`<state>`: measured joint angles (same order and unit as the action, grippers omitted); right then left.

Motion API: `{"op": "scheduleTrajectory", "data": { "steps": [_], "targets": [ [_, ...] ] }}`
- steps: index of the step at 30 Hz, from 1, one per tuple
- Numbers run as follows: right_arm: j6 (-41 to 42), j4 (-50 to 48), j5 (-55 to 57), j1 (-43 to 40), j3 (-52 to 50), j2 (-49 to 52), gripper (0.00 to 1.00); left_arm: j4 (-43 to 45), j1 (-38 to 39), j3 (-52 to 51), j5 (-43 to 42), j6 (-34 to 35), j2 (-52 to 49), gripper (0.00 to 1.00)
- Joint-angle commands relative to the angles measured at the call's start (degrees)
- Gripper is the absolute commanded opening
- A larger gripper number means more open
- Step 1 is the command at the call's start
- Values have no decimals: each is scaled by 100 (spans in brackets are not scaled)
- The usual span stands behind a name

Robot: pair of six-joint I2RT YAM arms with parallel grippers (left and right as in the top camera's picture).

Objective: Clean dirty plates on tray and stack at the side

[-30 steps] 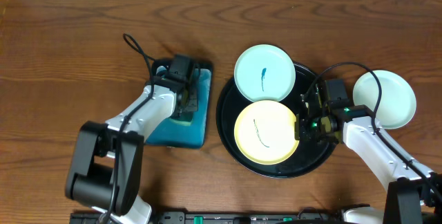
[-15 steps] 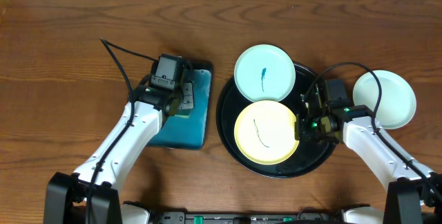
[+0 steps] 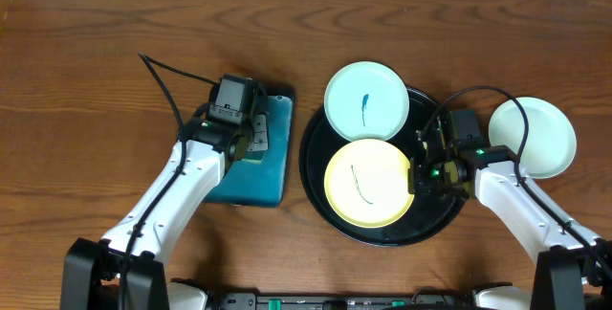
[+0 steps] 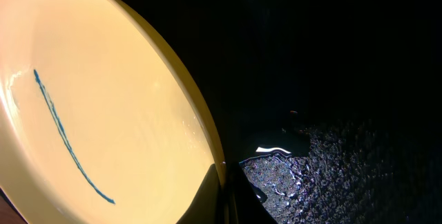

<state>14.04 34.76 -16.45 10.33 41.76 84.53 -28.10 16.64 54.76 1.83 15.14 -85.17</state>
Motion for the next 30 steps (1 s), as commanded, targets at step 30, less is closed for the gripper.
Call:
{"op": "scheduleTrajectory", "data": {
  "steps": [30],
  "targets": [
    [70,-26,-2,66,-35,26,1,146,-24,-17,26,-26,-1744,7]
  ]
}}
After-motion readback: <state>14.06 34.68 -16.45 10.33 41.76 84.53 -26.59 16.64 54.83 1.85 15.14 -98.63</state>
